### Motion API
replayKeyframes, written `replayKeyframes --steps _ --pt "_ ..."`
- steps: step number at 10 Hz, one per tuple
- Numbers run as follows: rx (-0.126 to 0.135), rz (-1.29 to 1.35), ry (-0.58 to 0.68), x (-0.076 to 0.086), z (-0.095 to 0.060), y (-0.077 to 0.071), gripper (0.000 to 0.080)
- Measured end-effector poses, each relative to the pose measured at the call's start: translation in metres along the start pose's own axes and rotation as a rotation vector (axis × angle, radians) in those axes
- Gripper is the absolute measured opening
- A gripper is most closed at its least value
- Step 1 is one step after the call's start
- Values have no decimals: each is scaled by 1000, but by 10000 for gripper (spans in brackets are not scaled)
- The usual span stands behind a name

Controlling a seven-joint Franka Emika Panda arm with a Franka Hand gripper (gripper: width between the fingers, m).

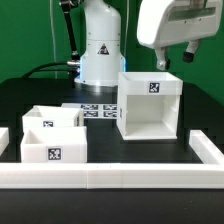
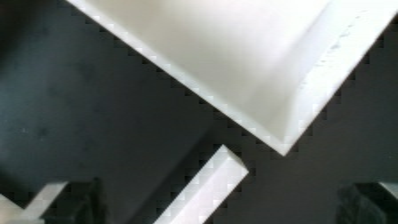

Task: Assemble drawer

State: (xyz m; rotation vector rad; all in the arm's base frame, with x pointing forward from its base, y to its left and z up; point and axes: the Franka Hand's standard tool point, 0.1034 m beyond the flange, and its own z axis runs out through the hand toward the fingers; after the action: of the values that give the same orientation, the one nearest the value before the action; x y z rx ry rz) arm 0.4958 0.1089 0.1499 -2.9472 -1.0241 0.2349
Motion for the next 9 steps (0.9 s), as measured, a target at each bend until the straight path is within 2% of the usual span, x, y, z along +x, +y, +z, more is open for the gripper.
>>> replayKeyframes --steps 1,3,5,7,9 --pt "-1 188 3 -7 6 -3 650" --pt "-4 341 -9 -23 12 -15 650" --pt "-12 323 27 -27 20 -27 650" --pt "-2 286 37 -32 32 -38 650" --pt "-2 288 39 -31 32 -37 650"
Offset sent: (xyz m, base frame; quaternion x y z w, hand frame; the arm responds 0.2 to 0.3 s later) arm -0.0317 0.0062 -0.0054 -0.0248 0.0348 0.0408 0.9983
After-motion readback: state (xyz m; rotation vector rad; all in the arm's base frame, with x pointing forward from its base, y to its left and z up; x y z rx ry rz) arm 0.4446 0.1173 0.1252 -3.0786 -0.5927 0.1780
